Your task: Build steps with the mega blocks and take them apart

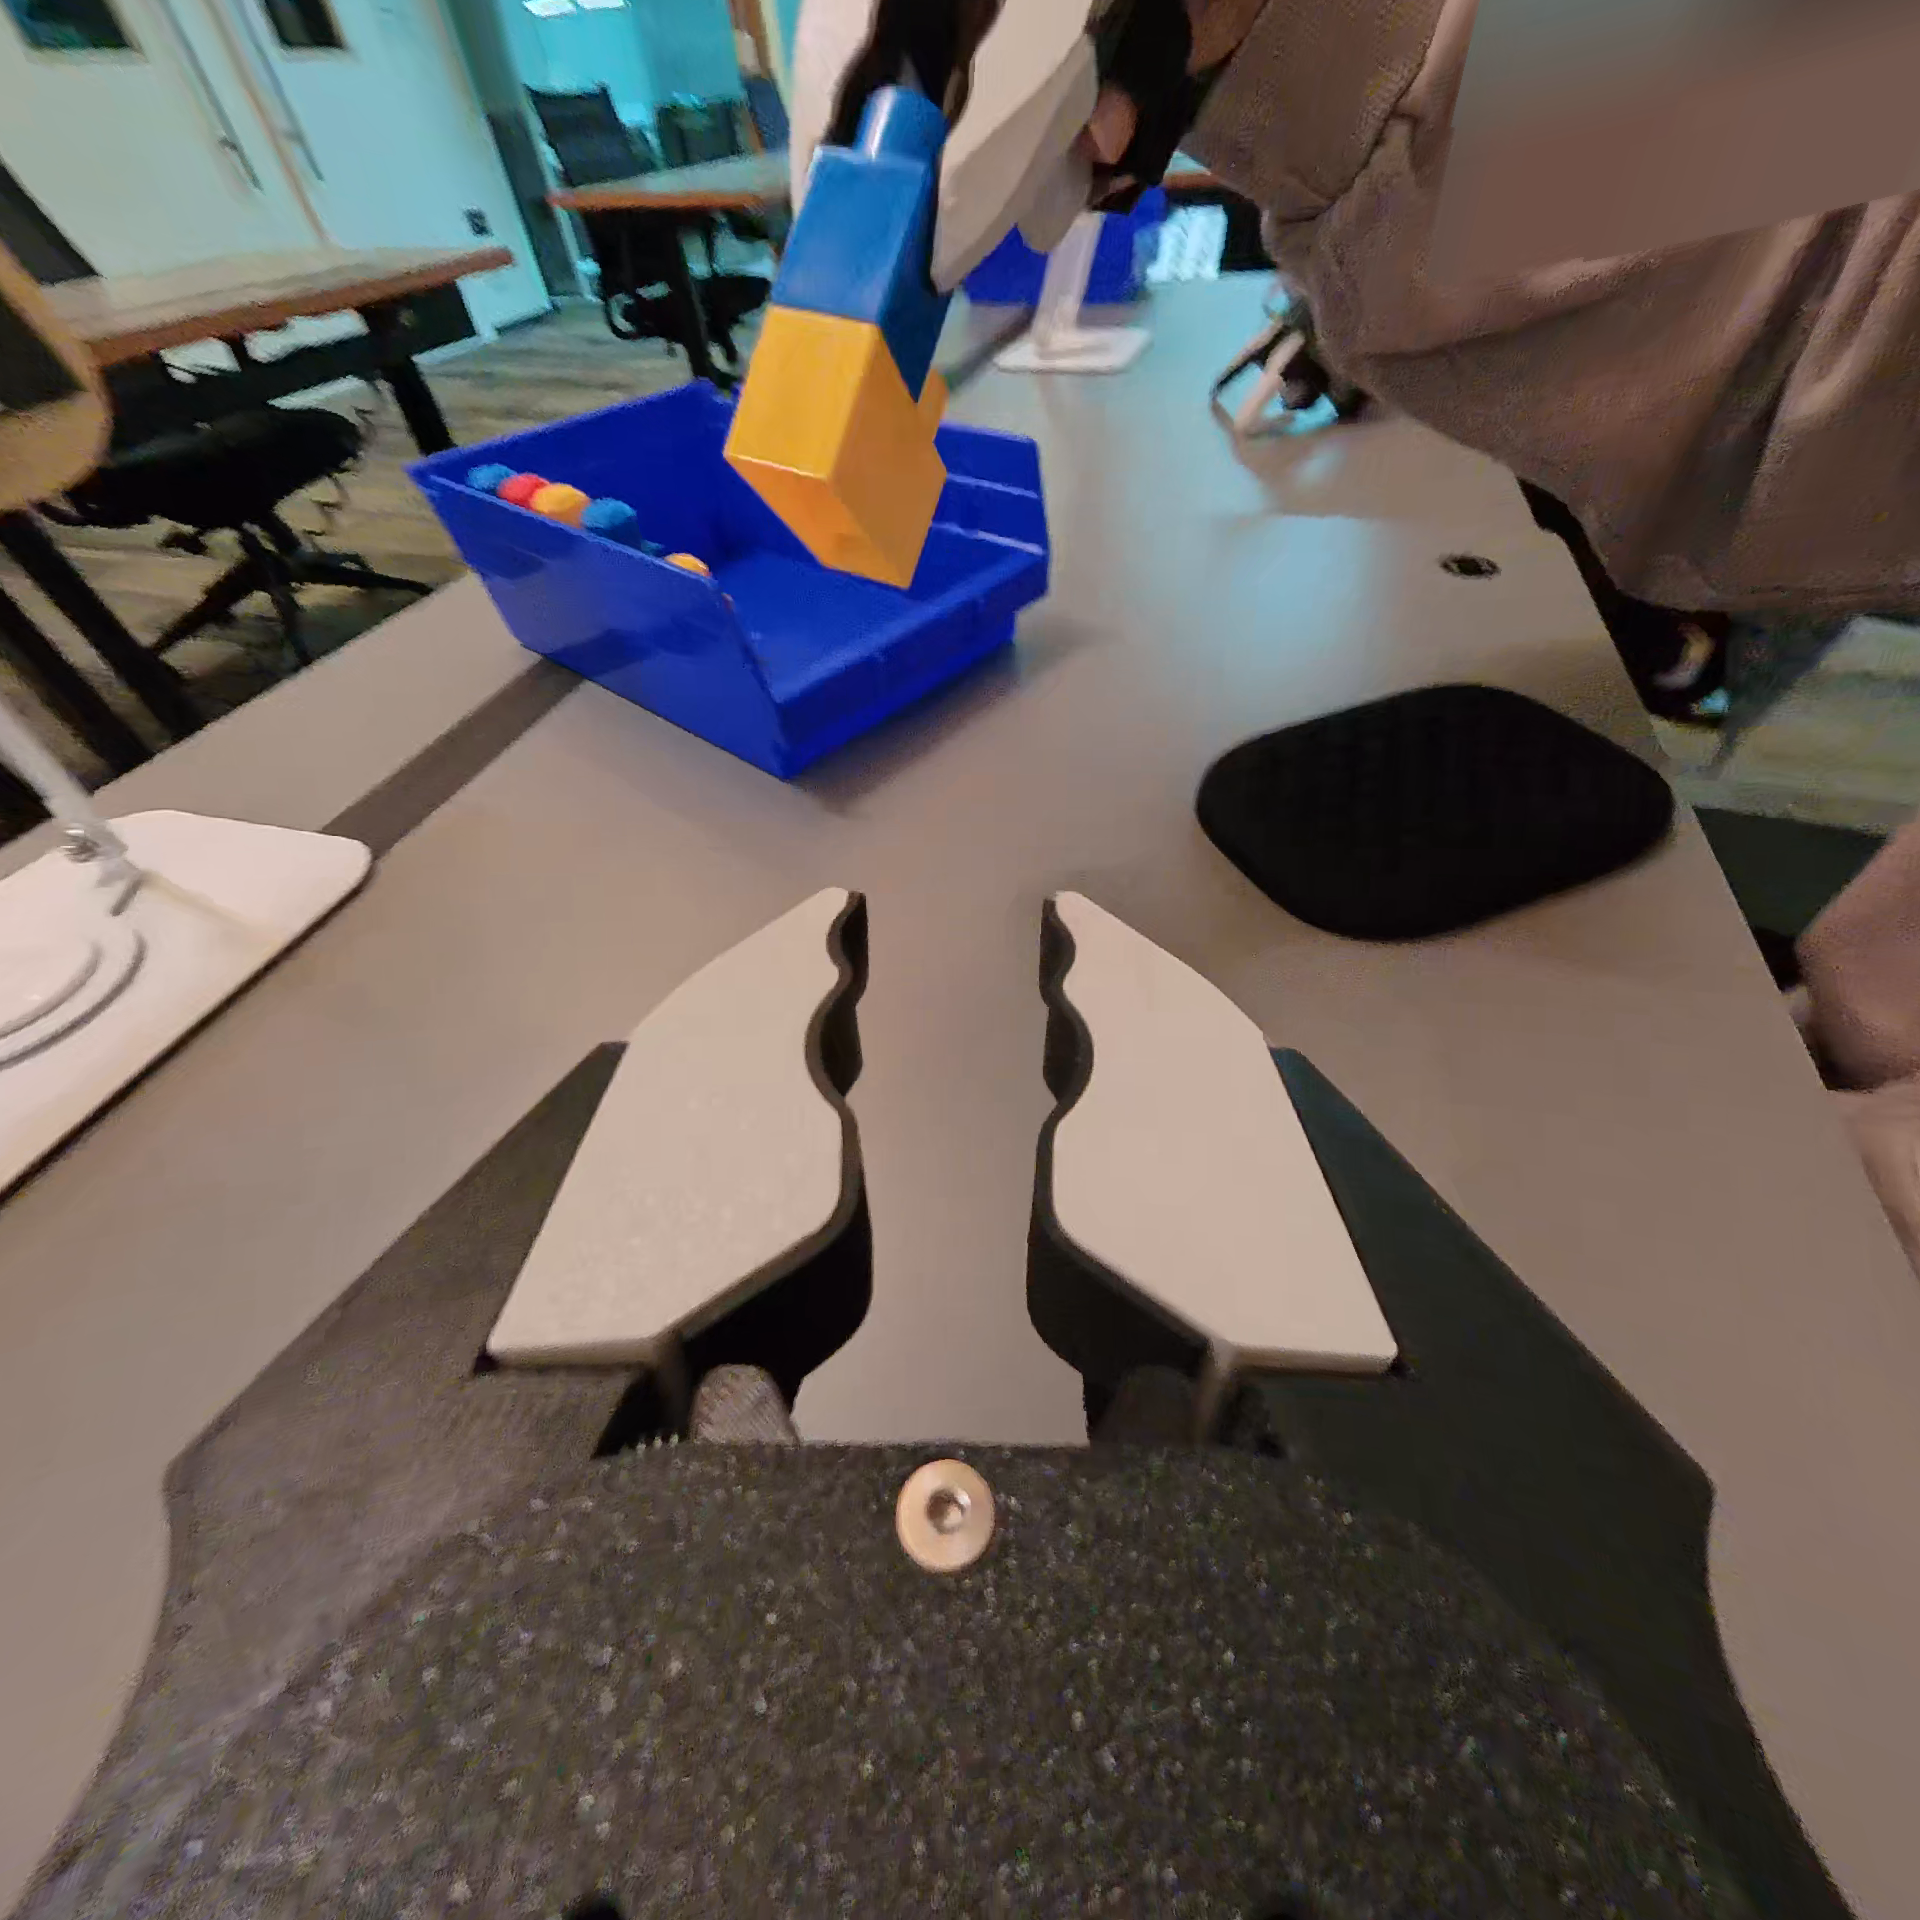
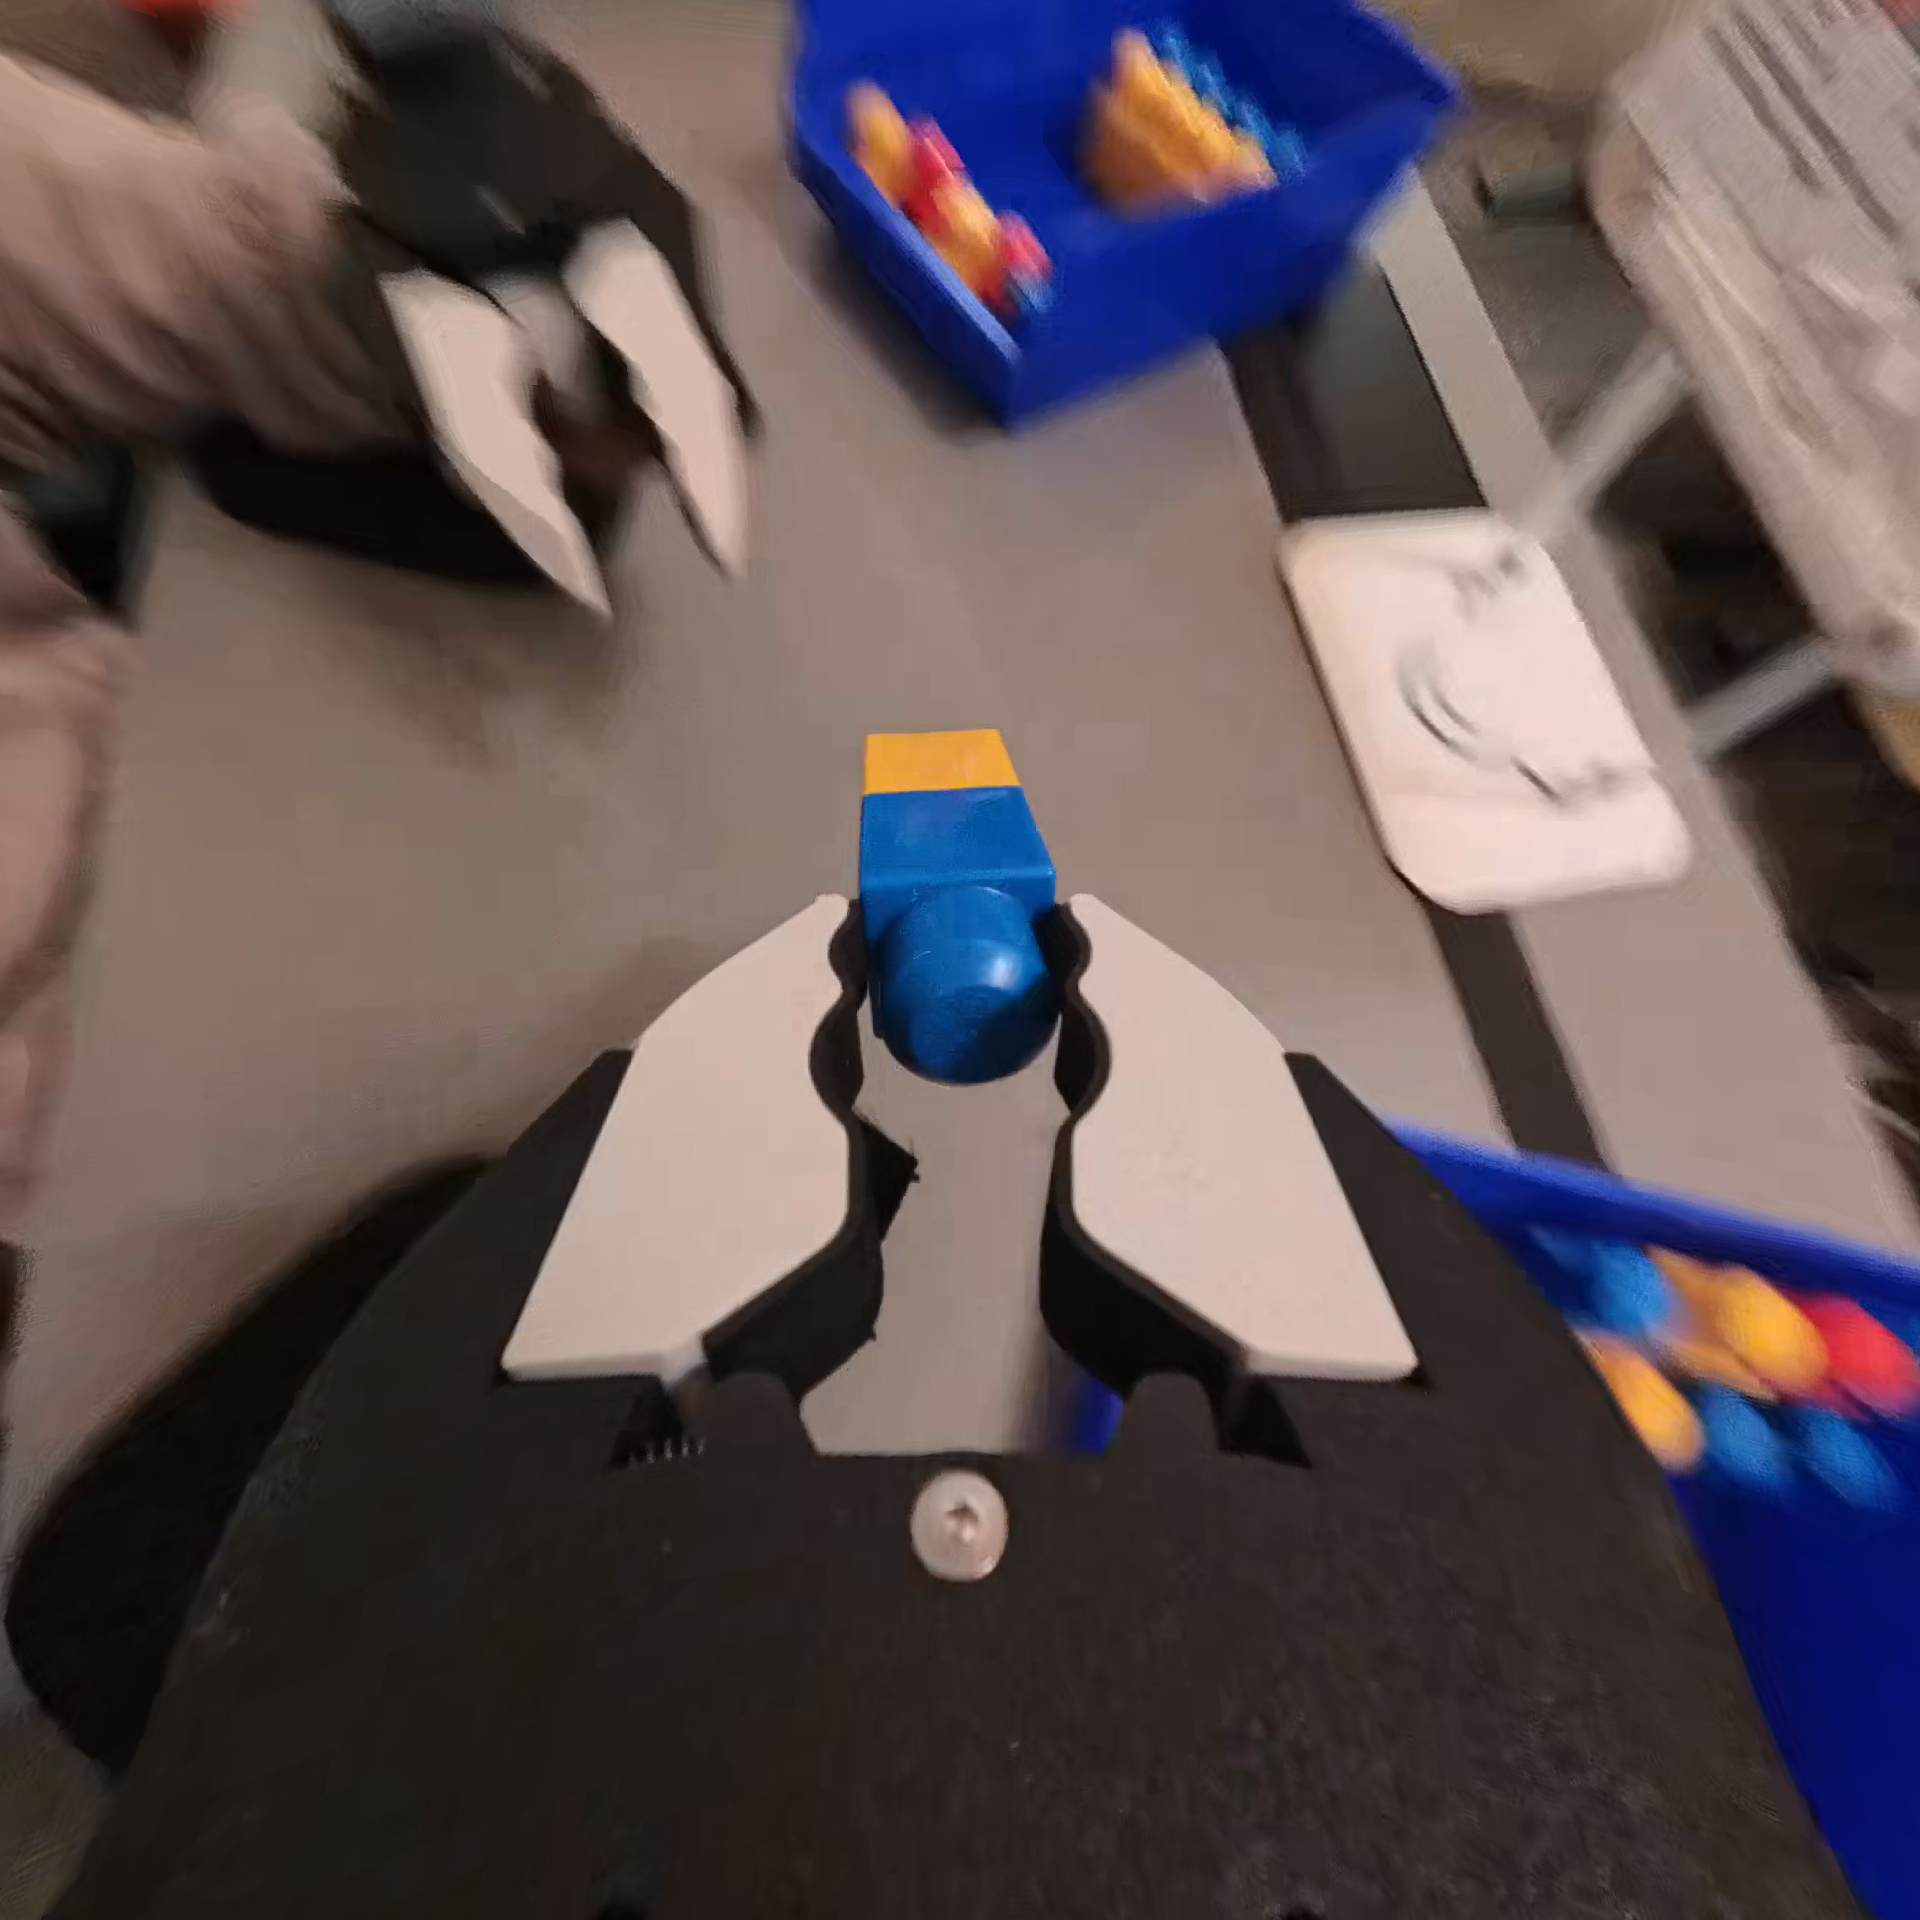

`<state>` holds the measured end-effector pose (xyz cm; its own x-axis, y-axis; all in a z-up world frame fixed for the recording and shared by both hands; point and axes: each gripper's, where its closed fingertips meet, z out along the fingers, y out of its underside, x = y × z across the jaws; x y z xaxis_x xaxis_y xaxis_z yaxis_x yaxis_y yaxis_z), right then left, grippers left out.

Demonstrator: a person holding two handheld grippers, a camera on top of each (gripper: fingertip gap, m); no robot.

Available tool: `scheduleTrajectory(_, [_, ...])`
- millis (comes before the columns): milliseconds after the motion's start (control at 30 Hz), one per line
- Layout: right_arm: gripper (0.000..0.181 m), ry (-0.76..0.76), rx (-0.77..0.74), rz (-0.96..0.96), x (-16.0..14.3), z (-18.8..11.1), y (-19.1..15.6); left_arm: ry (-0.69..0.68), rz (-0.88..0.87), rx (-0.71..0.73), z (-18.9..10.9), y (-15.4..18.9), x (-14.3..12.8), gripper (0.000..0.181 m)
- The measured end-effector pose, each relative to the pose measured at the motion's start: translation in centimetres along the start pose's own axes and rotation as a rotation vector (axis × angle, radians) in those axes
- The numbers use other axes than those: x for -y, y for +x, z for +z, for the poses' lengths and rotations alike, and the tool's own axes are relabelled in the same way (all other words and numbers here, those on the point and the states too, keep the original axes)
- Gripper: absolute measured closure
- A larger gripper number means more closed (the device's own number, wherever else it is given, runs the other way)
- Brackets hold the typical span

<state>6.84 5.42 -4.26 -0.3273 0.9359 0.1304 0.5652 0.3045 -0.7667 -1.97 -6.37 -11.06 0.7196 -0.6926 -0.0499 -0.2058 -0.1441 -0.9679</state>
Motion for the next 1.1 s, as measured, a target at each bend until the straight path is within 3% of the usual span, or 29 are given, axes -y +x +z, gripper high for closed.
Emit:
scheduleTrajectory(133, [0.148, -0.367, -0.154, 0.035, -5.0, -3.0, 7.6, 0.144, -0.012, 0.158, -0.9, -2.4, 1.2, 0.154])
scheduleTrajectory(267, [0.148, -0.575, -0.145, 0.116, -9.8, -2.1, 11.9, 0.251, -0.006, 0.308, -2.6, -4.5, 2.0, 0.164])
scheduleTrajectory(467, [0.148, -0.721, -0.073, 0.213, -15.1, 2.1, 14.5, 0.243, 0.034, 0.427, -3.6, -6.3, 0.7, 0.168])
scheduleTrajectory(667, [0.147, -0.791, -0.084, 0.244, -16.8, 4.6, 15.6, 0.206, 0.015, 0.441, -3.3, -6.7, -0.2, 0.165])
scheduleTrajectory(767, [0.14, -0.759, -0.1, 0.228, -16.1, 4.6, 15.6, 0.199, -0.004, 0.468, -3.6, -7.2, -0.4, 0.163])
scheduleTrajectory(867, [0.135, -0.607, -0.131, 0.23, -13.4, 3.8, 15.4, 0.203, -0.02, 0.529, -4.8, -8.6, -0.4, 0.163])
scheduleTrajectory(1033, [0.136, -0.114, -0.264, 0.23, -5.2, 1.4, 13.8, 0.177, -0.027, 0.739, -9.5, -14.2, -0.7, 0.166])
scheduleTrajectory(1100, [0.138, 0.043, -0.345, 0.251, -3.2, 0.5, 12.3, 0.144, -0.012, 0.835, -12.2, -17.2, -1.0, 0.168])
